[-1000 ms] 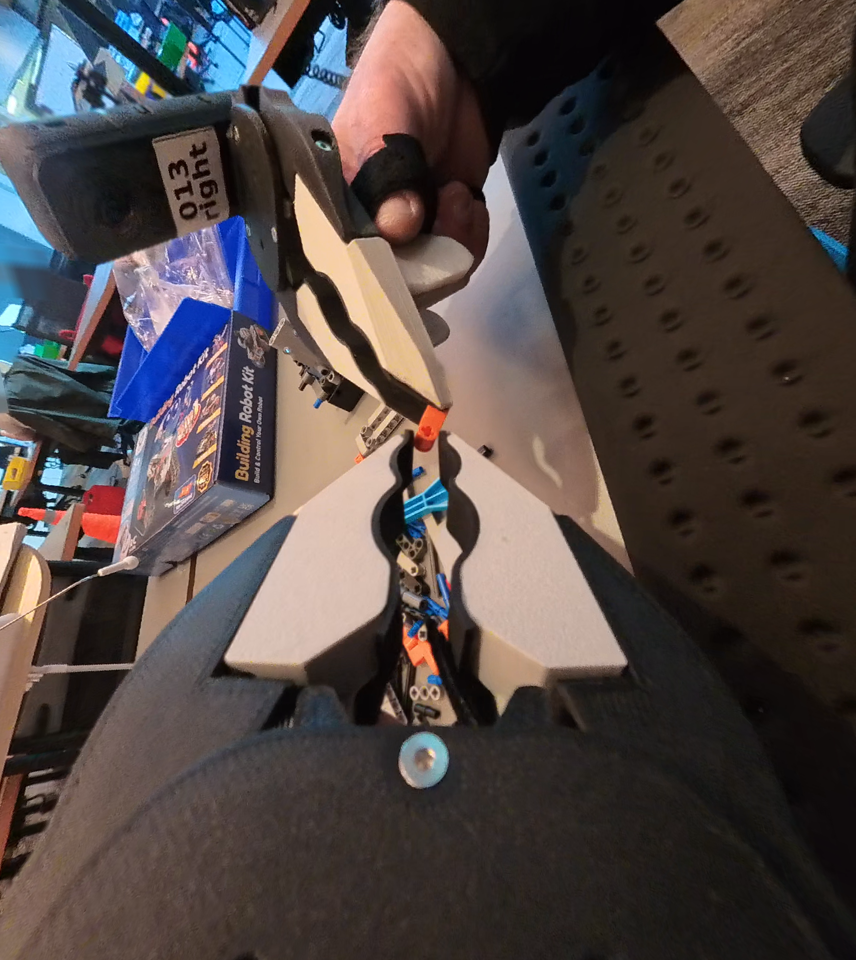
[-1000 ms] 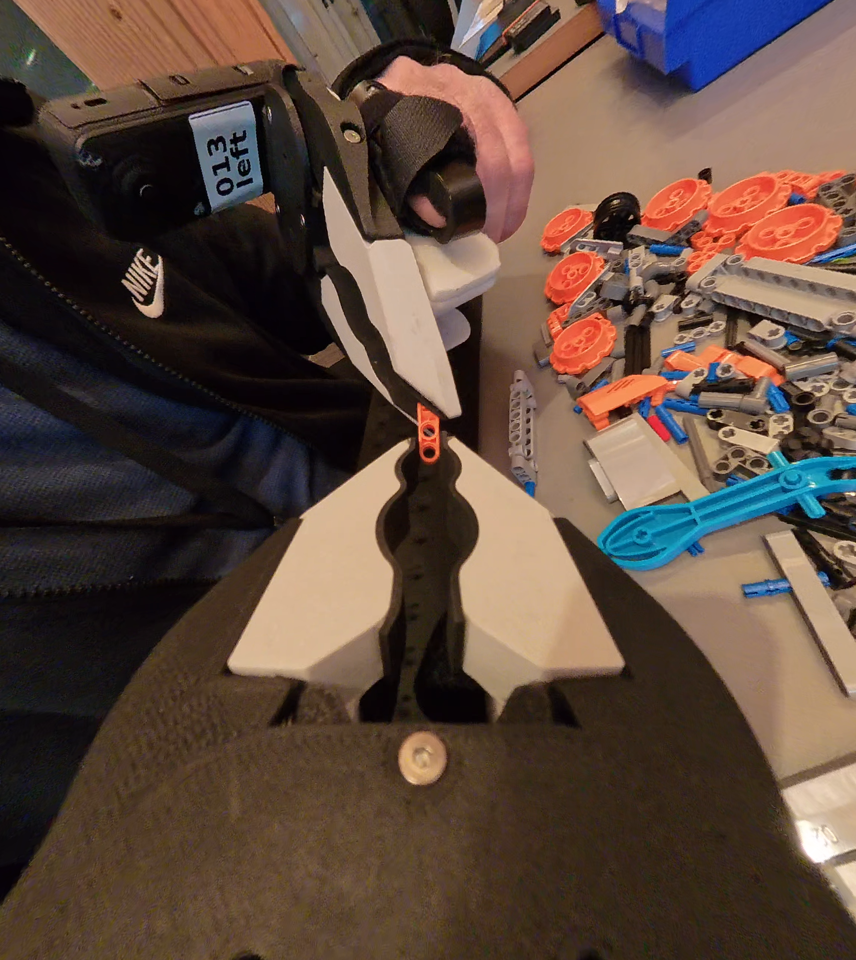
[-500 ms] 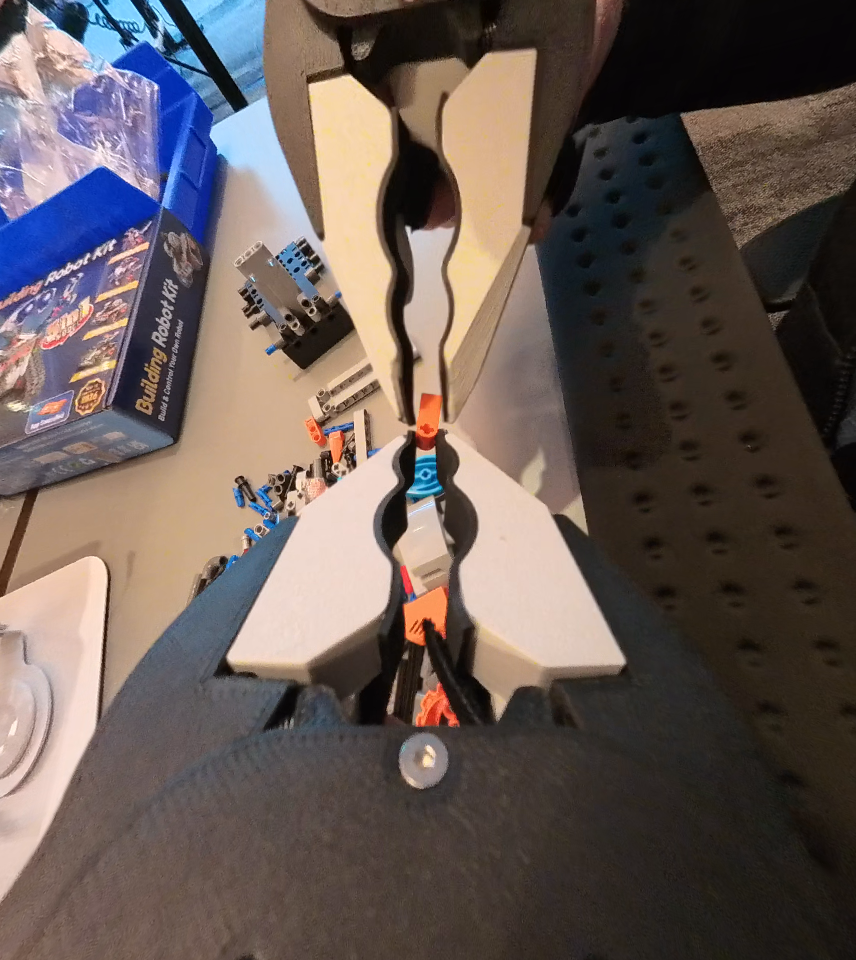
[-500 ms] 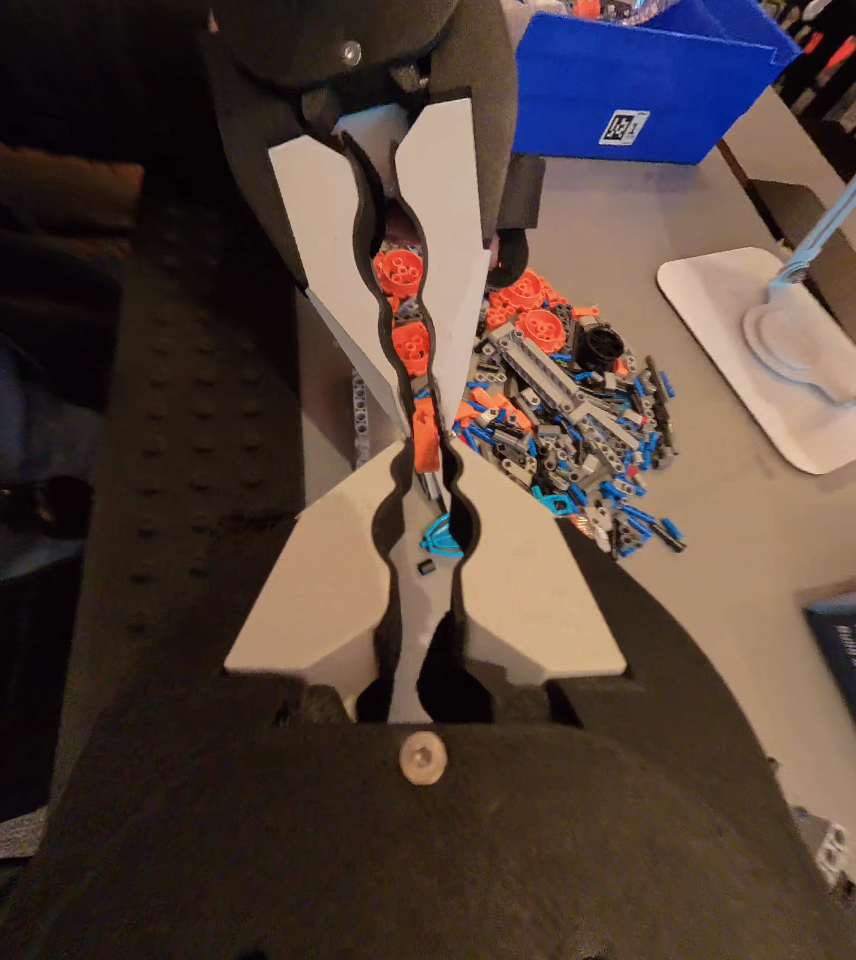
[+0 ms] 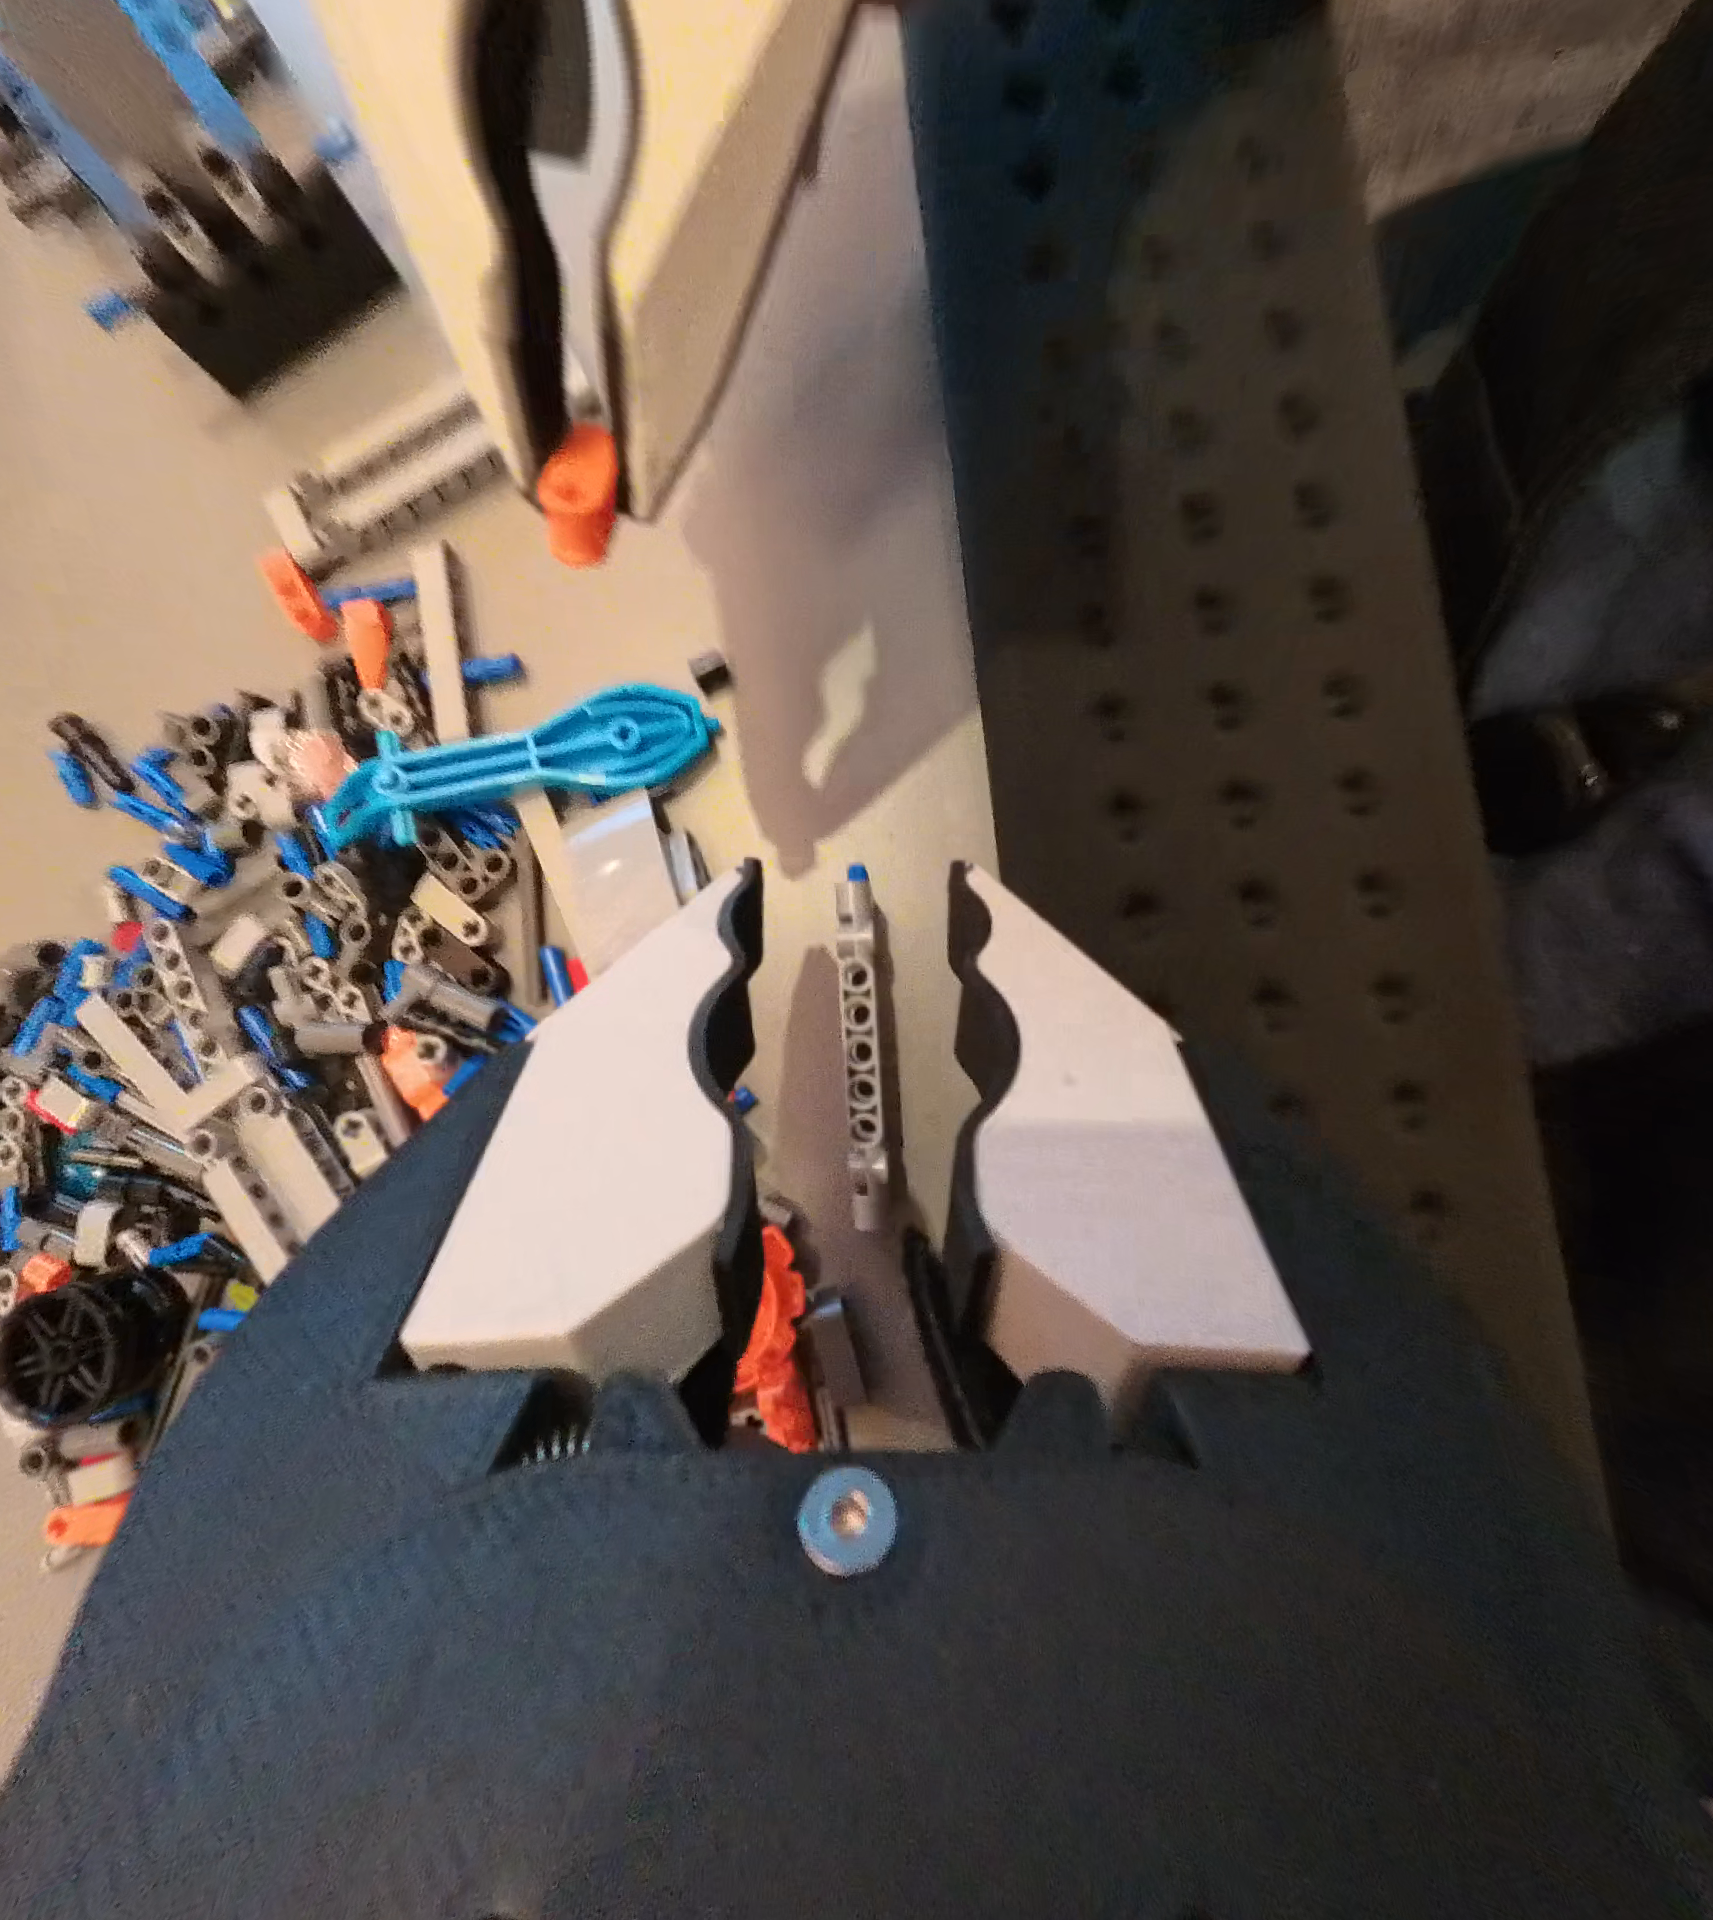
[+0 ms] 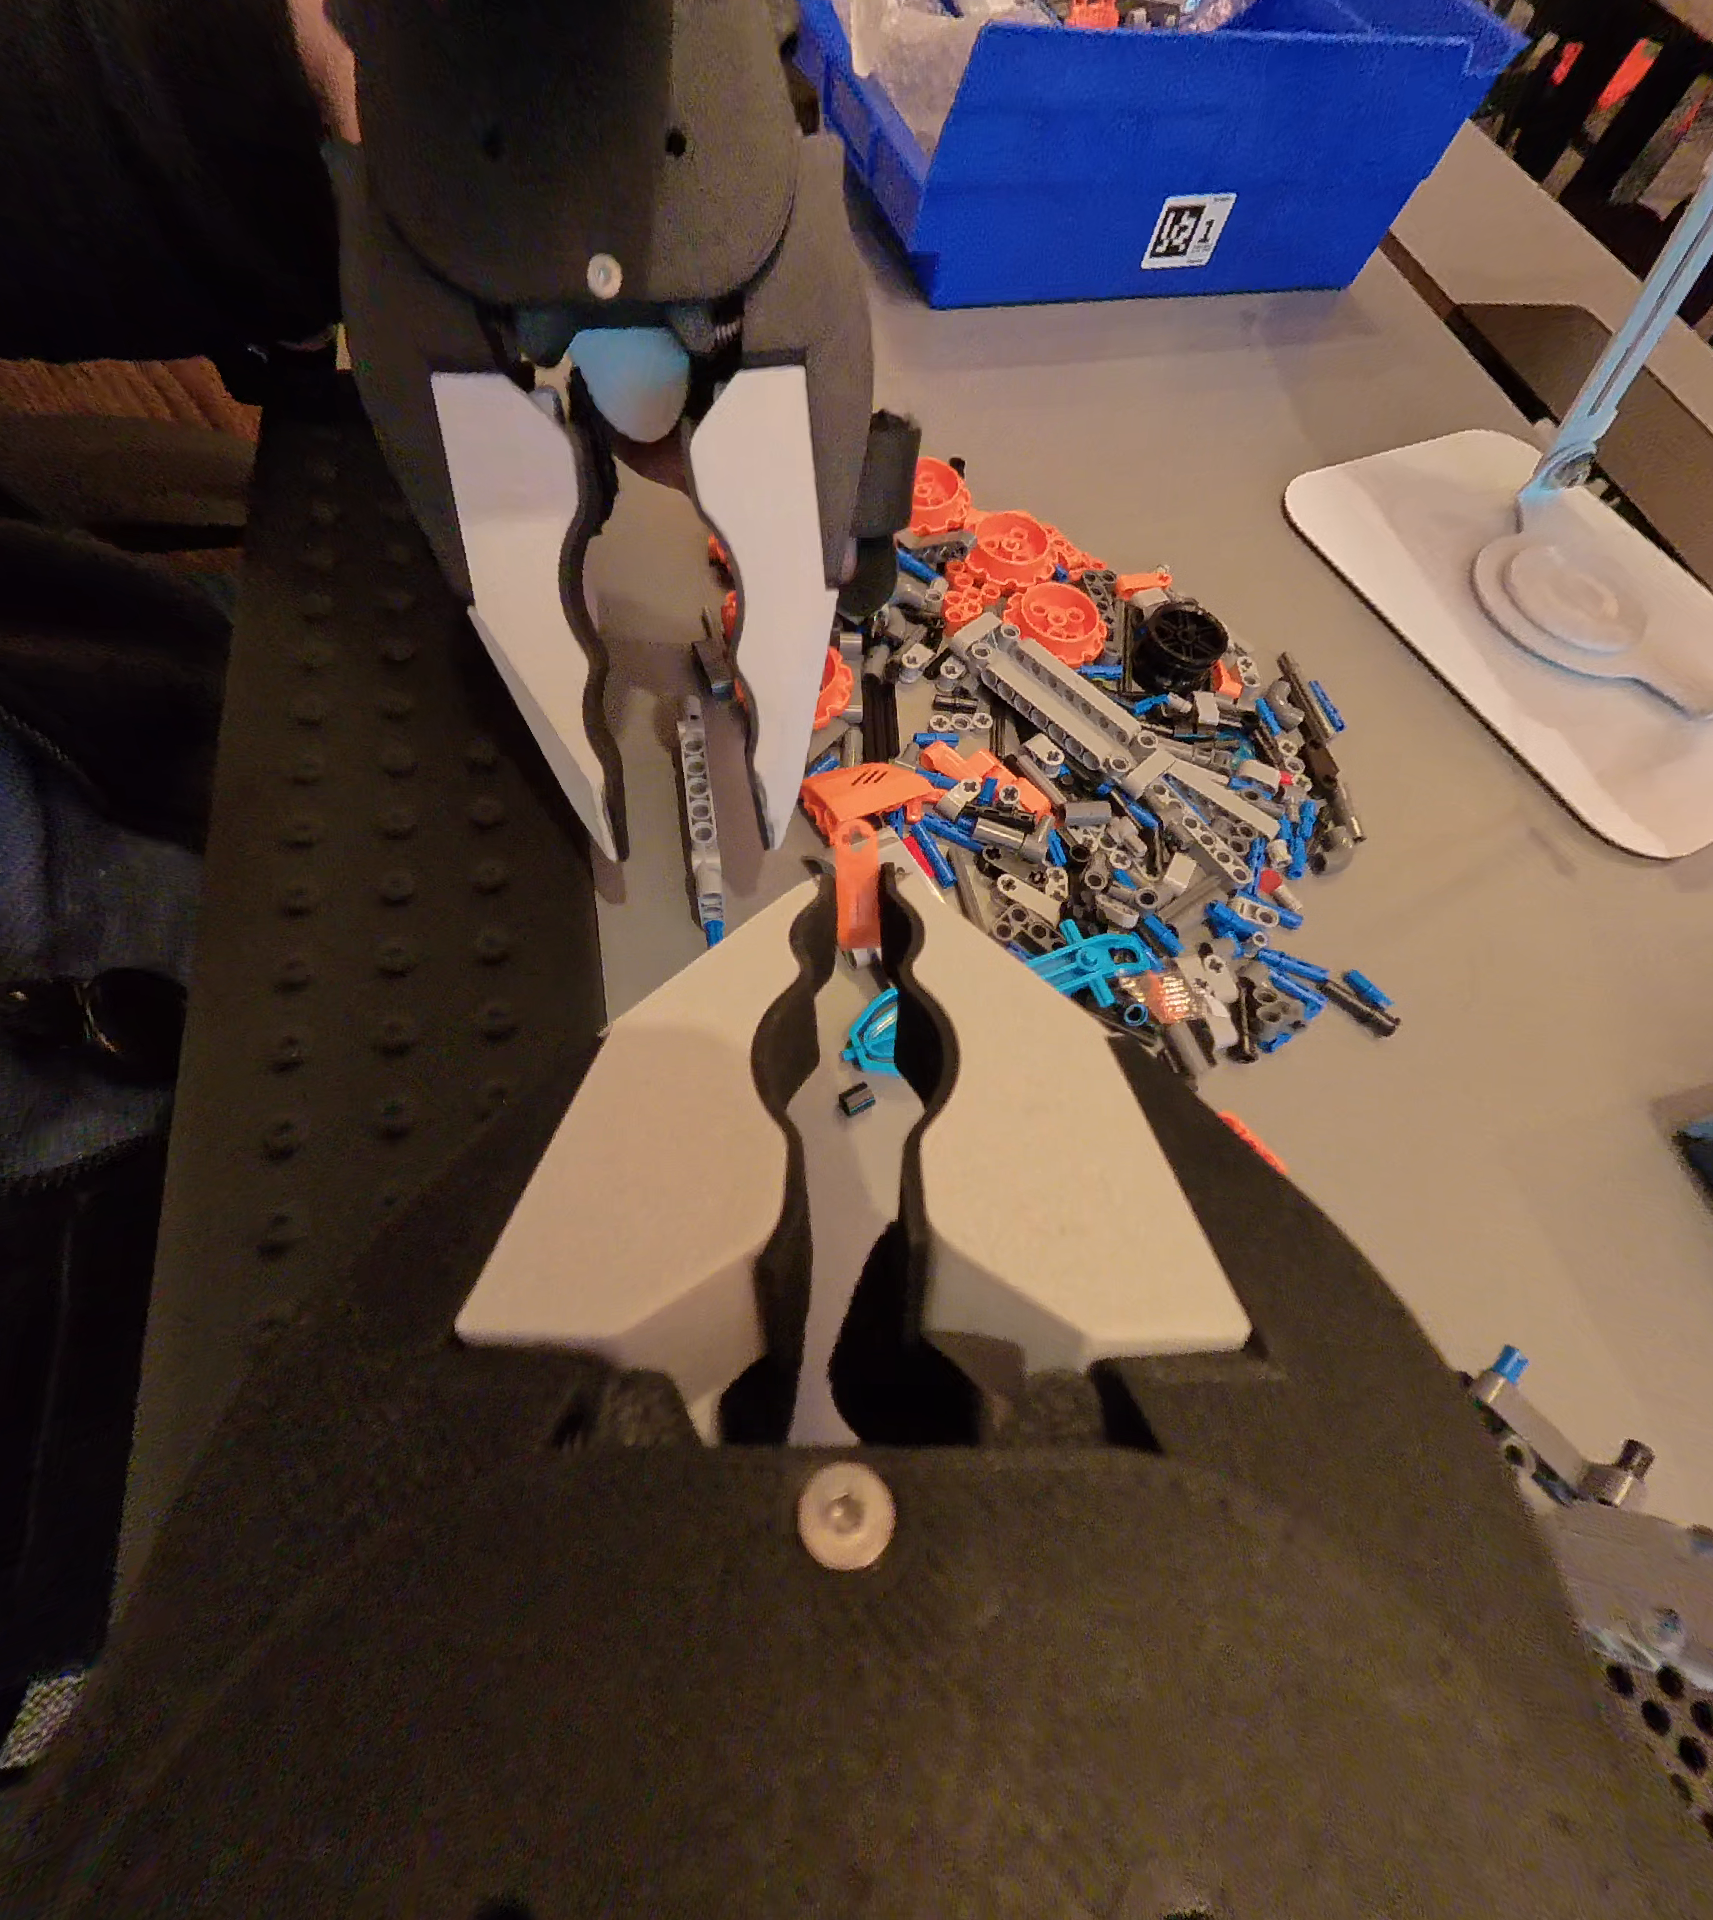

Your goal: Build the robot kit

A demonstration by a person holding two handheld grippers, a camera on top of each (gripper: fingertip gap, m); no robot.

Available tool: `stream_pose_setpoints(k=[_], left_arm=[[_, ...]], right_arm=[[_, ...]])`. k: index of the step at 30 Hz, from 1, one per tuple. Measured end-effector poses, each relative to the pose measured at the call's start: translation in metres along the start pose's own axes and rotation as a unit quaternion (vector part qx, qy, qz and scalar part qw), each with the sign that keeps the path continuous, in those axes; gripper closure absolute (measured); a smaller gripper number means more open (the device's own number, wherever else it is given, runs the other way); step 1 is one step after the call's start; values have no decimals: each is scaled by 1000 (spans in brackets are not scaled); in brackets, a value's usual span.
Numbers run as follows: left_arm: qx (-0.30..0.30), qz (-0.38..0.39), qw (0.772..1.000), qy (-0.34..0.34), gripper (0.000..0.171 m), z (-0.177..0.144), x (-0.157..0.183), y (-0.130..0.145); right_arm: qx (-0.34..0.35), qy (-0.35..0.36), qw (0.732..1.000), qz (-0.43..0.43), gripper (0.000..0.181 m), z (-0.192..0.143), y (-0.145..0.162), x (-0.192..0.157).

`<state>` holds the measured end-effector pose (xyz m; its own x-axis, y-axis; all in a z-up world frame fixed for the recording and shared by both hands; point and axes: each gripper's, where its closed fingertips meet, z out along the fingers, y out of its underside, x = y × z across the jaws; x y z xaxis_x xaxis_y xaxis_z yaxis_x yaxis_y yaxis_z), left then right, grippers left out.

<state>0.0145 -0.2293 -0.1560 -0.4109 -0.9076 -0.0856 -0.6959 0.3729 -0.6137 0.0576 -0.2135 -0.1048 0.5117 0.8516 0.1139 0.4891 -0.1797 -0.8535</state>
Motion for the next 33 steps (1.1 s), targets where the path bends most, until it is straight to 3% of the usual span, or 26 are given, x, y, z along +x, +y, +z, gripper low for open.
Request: stream_pose_setpoints(k=[3, 8, 11, 13, 21, 26, 33], left_arm=[[-58, 18, 998, -7, 142, 12, 2, 19], [-82, 26, 996, -10, 162, 23, 0, 27], [-83, 33, 996, -30, 166, 27, -5, 28], [-54, 27, 997, -48, 166, 22, -12, 20], [169, 2, 983, -67, 166, -27, -26, -38], [222, 0, 973, -58, 166, -42, -25, -53], [246, 0, 968, -51, 166, -47, -24, -57]], right_arm=[[-2, -6, 1000, 4, 175, 4, 5, -2], [2, -14, 1000, 13, 175, 6, 8, -4], [12, -20, 999, 23, 175, 6, 7, -4], [26, -25, 999, 33, 175, 3, 3, -4], [85, -60, 993, 54, 175, -7, -19, -7], [105, -82, 990, 49, 175, -7, -30, -13], [117, -82, 988, 49, 175, -10, -33, -13]])
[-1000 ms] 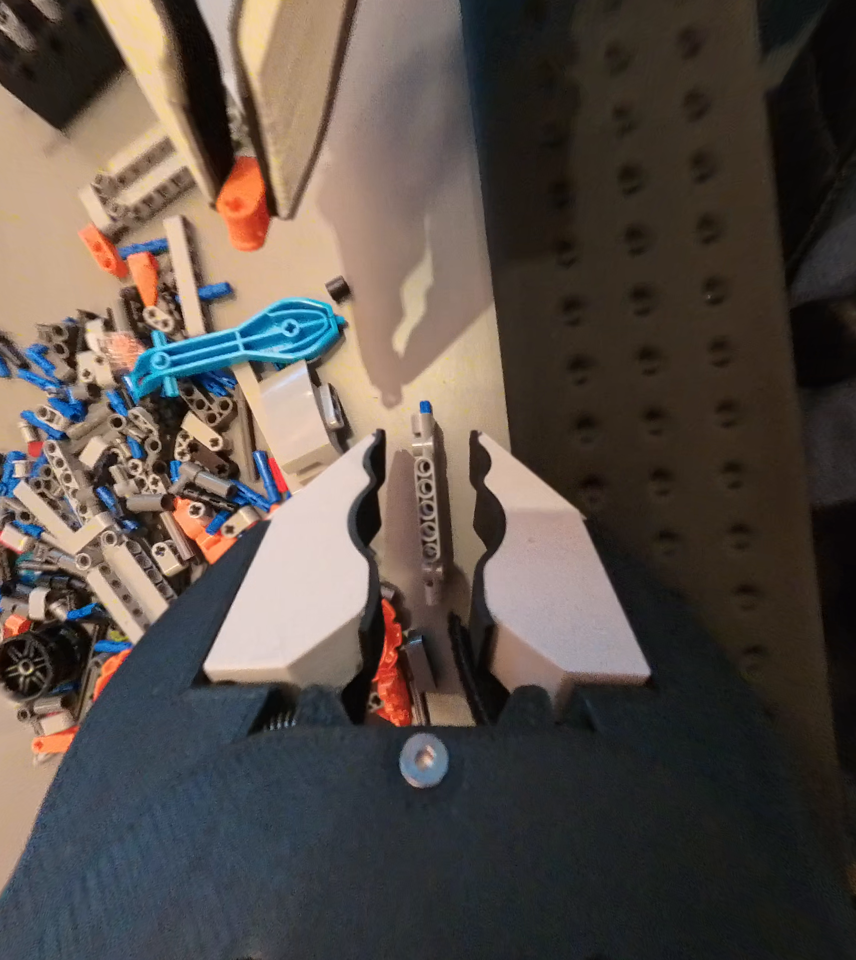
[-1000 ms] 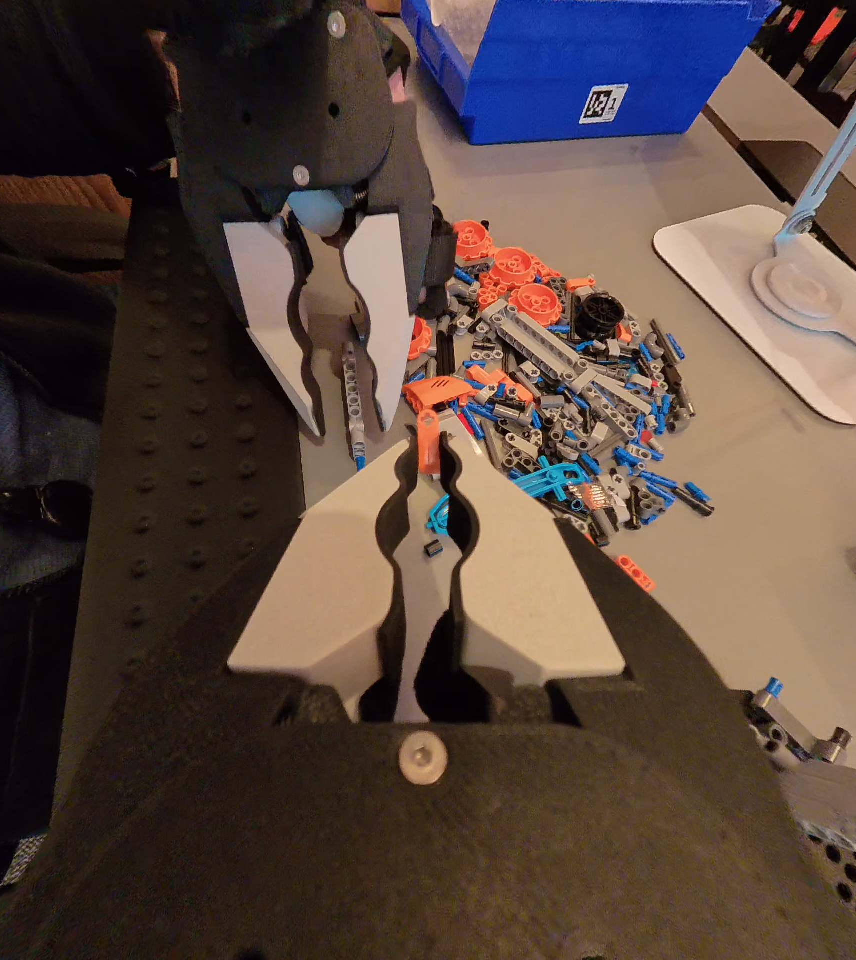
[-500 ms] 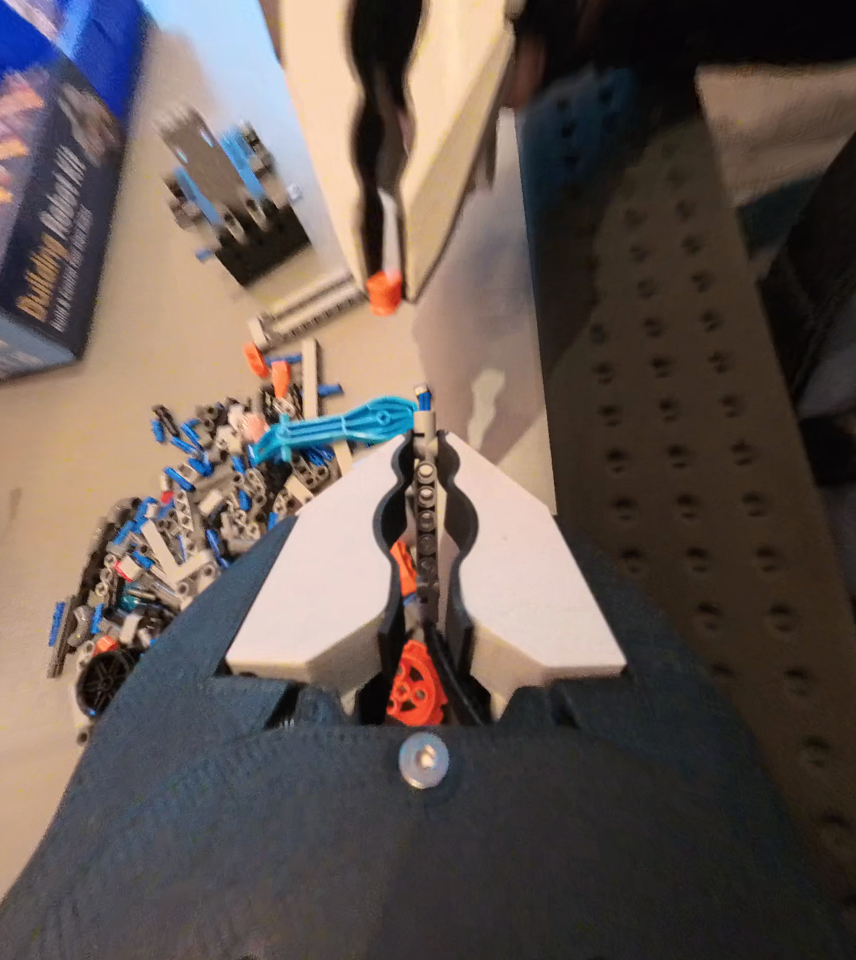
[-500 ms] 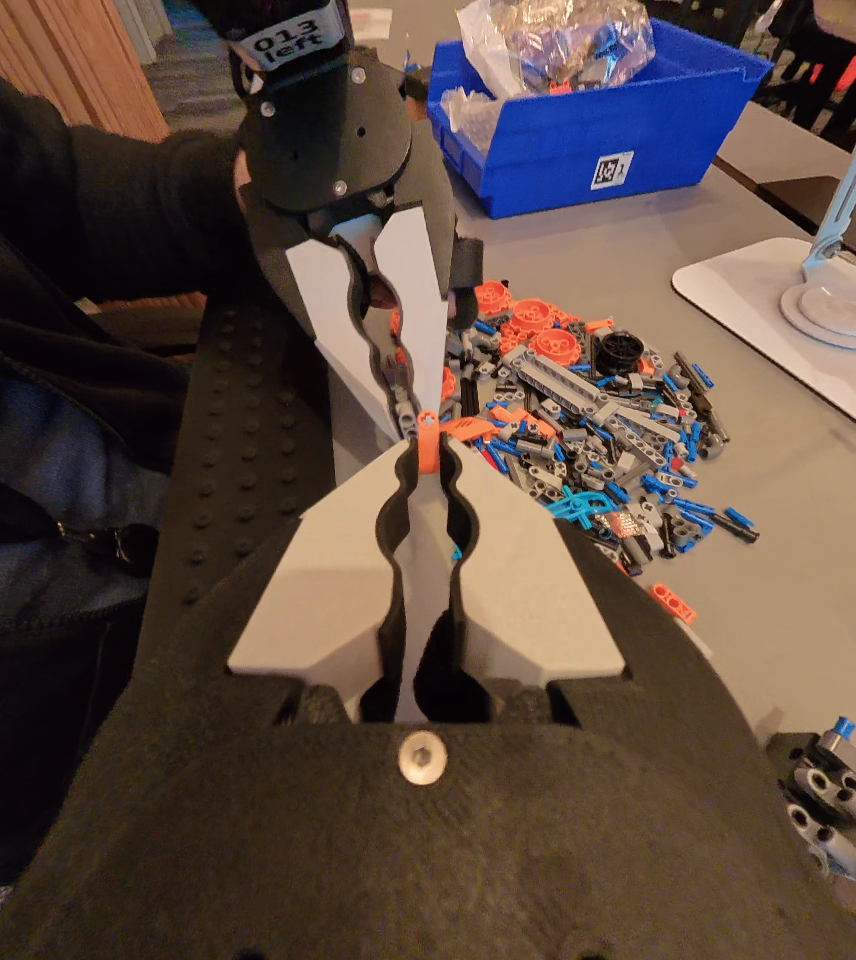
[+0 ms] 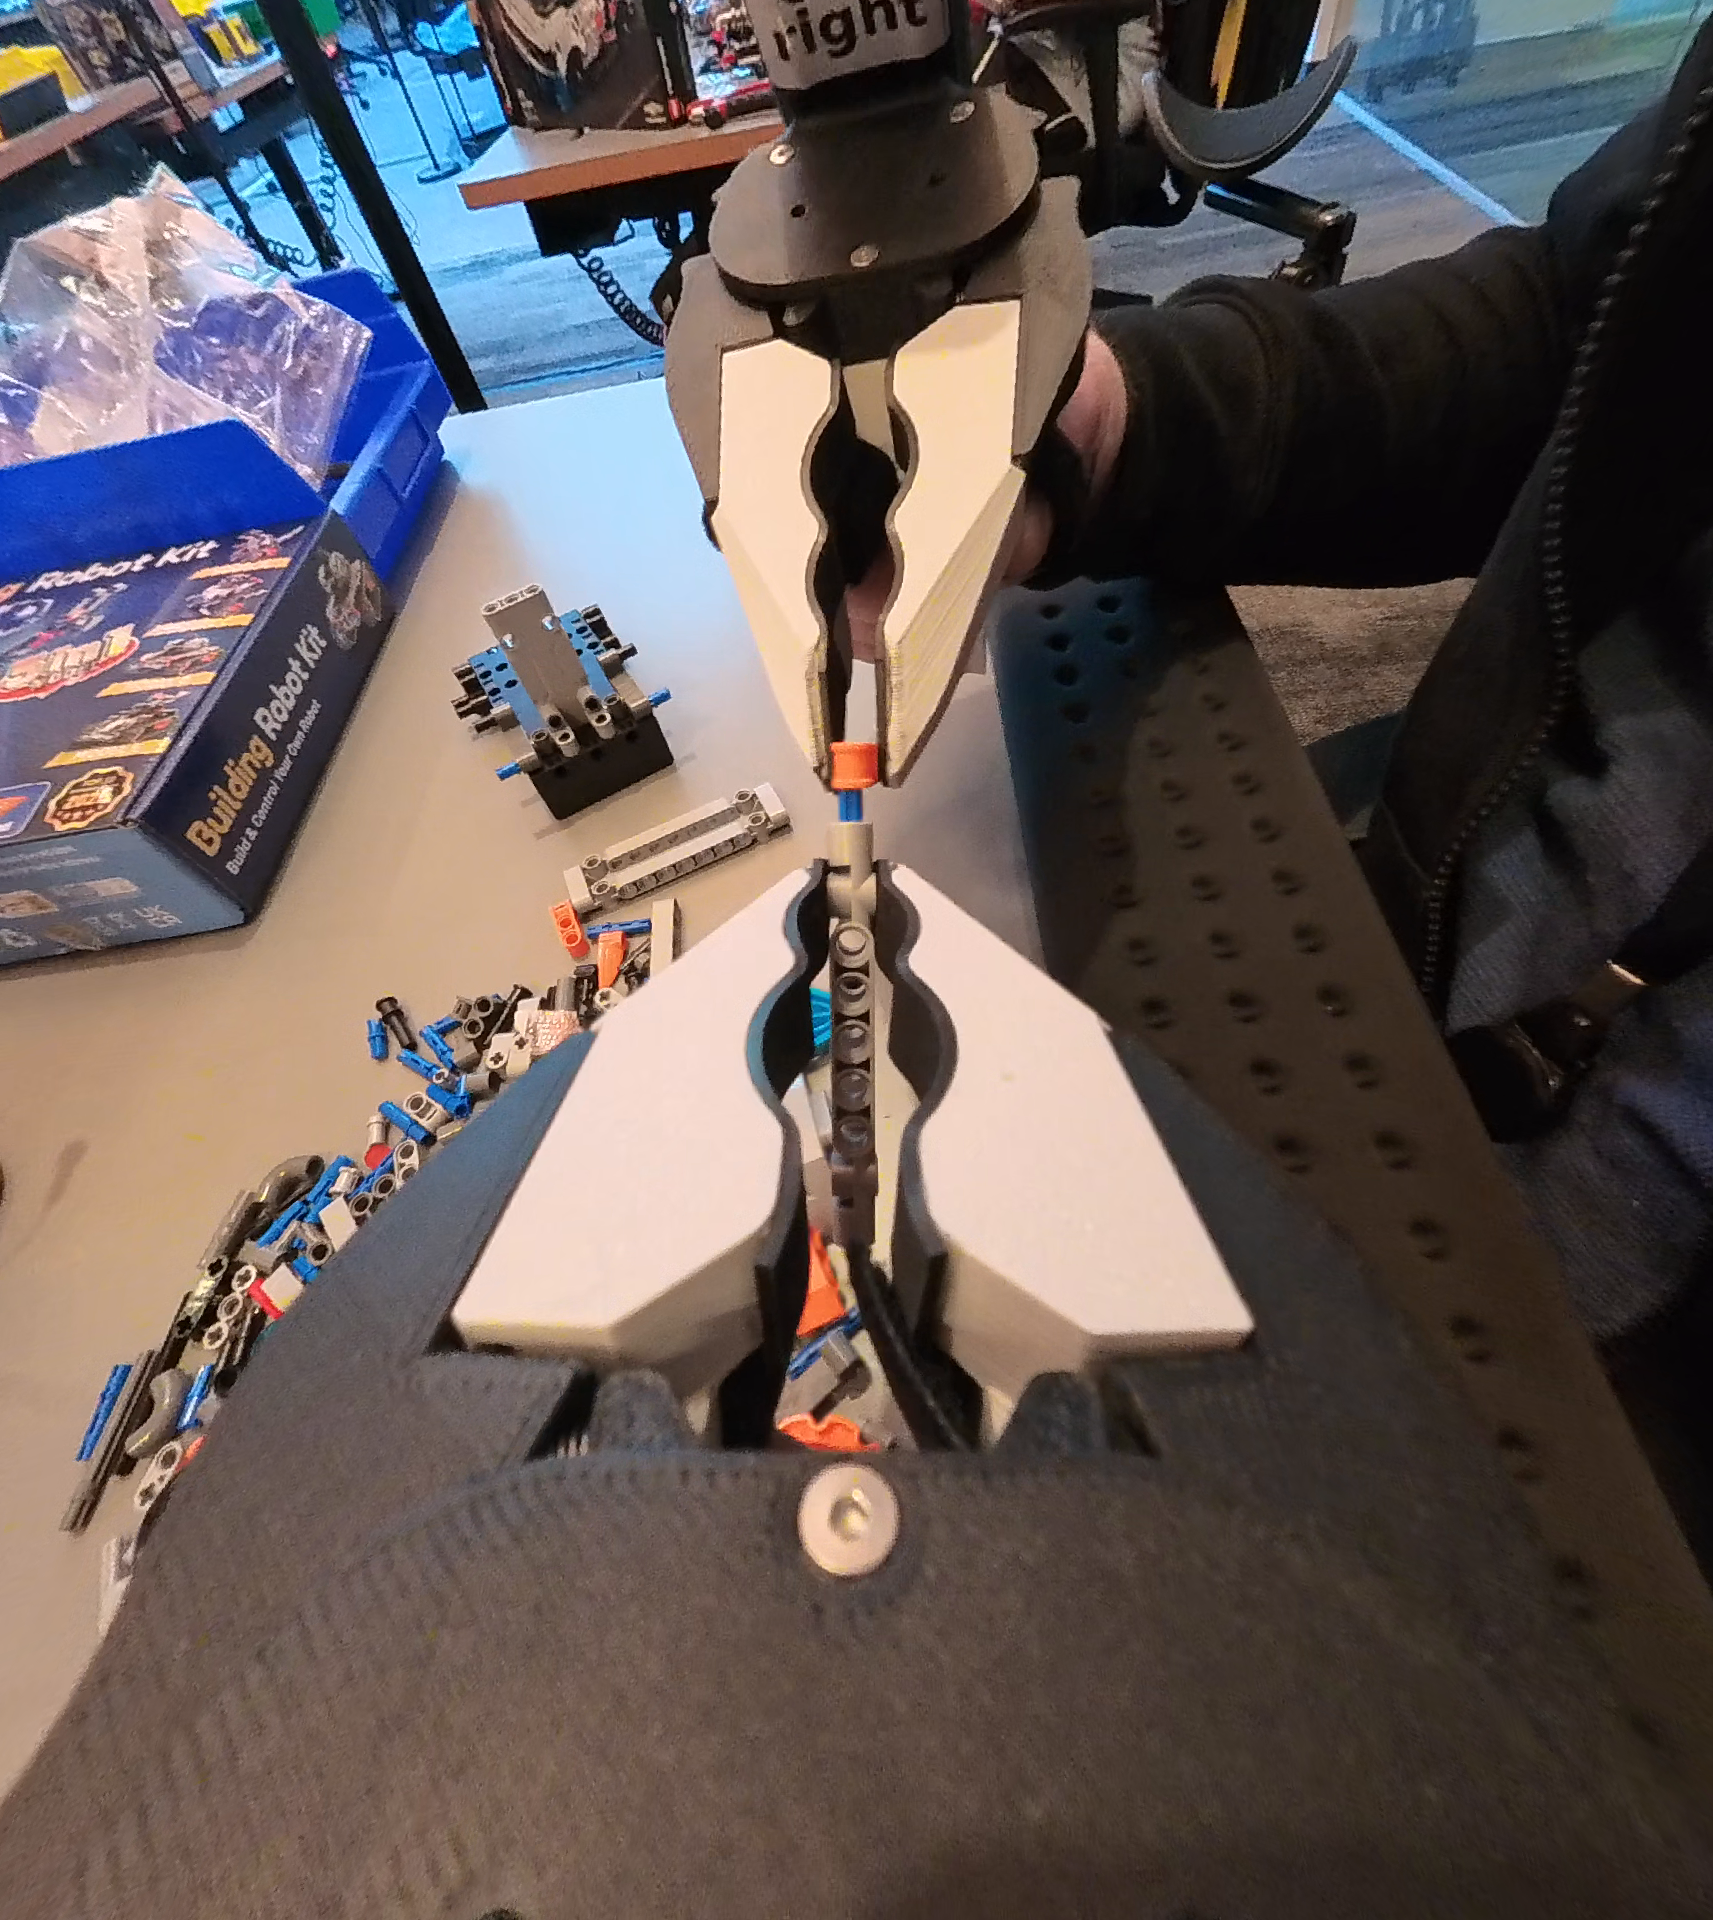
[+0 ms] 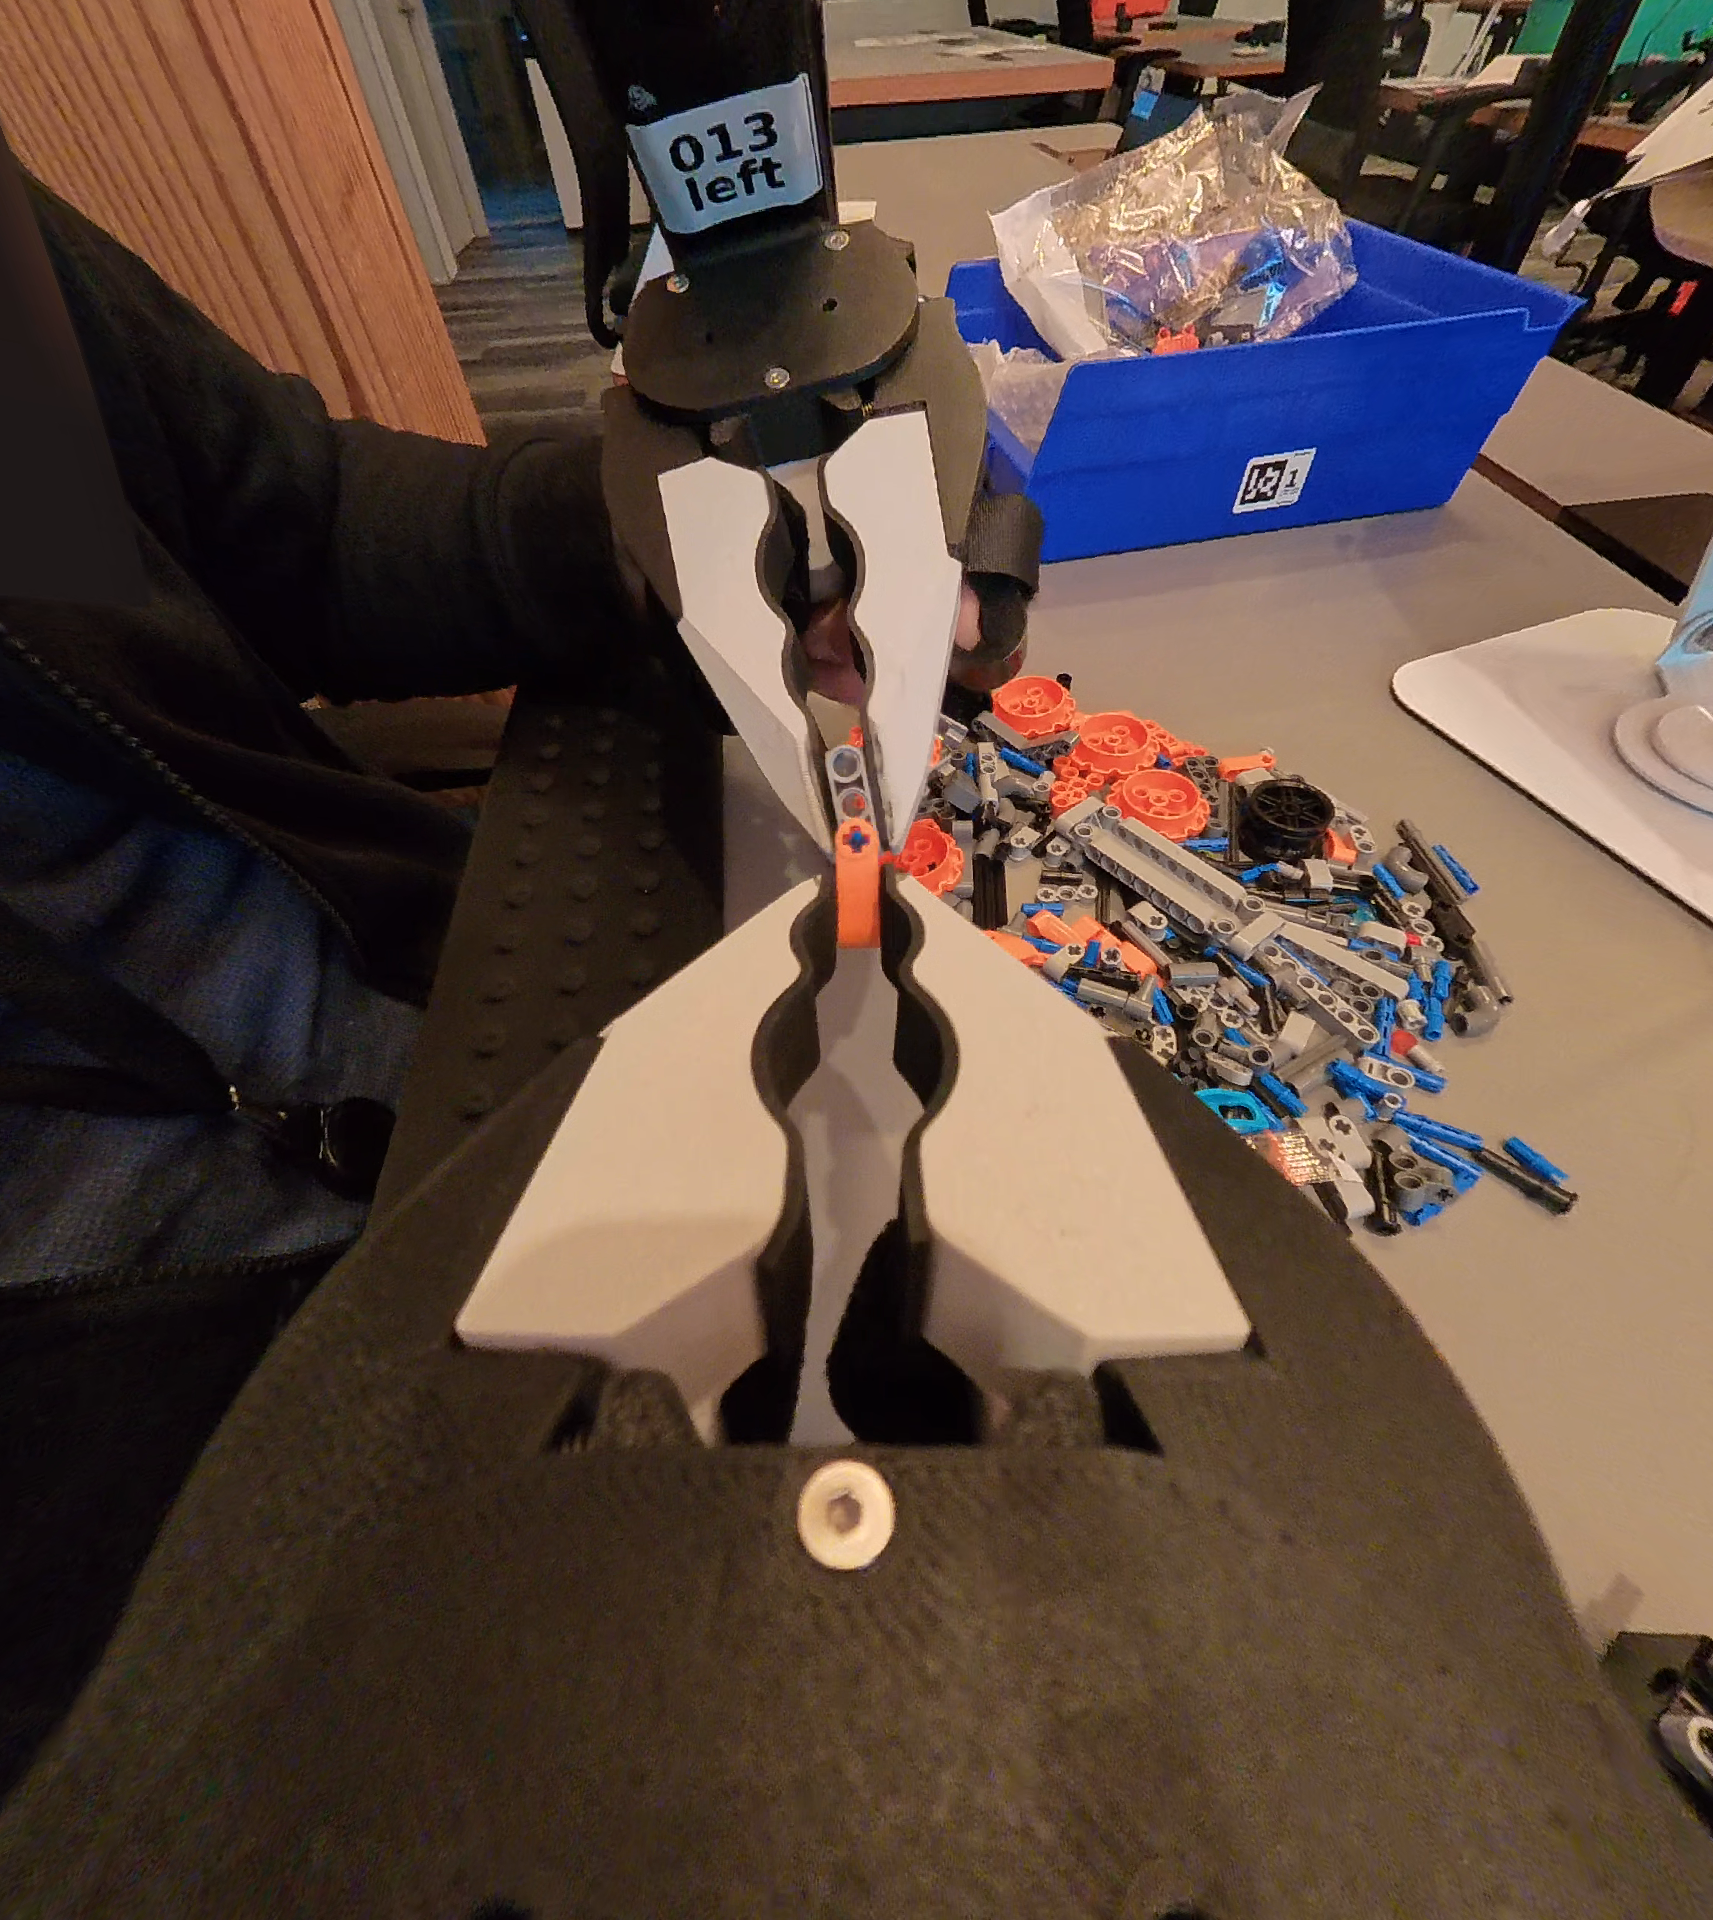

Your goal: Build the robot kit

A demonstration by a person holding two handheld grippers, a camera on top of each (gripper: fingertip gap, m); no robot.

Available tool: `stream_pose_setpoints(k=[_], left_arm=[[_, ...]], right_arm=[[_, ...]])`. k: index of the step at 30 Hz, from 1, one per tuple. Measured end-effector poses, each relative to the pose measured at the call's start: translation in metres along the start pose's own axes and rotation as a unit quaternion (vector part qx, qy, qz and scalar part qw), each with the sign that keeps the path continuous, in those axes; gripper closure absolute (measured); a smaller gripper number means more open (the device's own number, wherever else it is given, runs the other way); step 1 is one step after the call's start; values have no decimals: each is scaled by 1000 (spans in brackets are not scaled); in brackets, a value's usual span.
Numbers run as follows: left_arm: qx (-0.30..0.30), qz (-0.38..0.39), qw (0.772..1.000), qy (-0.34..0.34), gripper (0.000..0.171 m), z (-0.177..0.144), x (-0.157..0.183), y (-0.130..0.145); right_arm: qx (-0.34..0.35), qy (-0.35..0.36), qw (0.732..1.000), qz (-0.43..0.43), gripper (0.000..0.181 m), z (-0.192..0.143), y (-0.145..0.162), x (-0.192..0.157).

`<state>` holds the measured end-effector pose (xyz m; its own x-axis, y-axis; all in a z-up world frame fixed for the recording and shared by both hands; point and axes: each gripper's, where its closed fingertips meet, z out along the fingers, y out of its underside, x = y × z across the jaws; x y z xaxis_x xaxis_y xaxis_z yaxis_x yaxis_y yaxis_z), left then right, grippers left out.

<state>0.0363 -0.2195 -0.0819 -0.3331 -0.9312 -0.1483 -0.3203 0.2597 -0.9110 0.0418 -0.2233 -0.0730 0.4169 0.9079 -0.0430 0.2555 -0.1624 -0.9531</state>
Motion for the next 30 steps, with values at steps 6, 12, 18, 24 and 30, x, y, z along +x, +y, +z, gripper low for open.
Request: stream_pose_setpoints(k=[6, 12, 18, 24, 30], left_arm=[[8, -1, 1000, 3, 166, 0, 1, -2], [26, -8, 1000, 15, 166, -1, 4, -8], [23, -4, 999, 23, 166, -2, 6, -9], [10, 11, 1000, 25, 166, 0, 8, -8], [19, -2, 999, 28, 166, -1, 6, -10]], right_arm=[[7, -4, 1000, -6, 175, -1, -1, -2], [16, -3, 1000, -21, 175, -3, -5, -5], [8, 0, 999, -36, 175, -4, -5, -7], [-1, 2, 999, -46, 175, -5, -4, -7], [4, 1, 999, -48, 175, -6, -6, -8]])
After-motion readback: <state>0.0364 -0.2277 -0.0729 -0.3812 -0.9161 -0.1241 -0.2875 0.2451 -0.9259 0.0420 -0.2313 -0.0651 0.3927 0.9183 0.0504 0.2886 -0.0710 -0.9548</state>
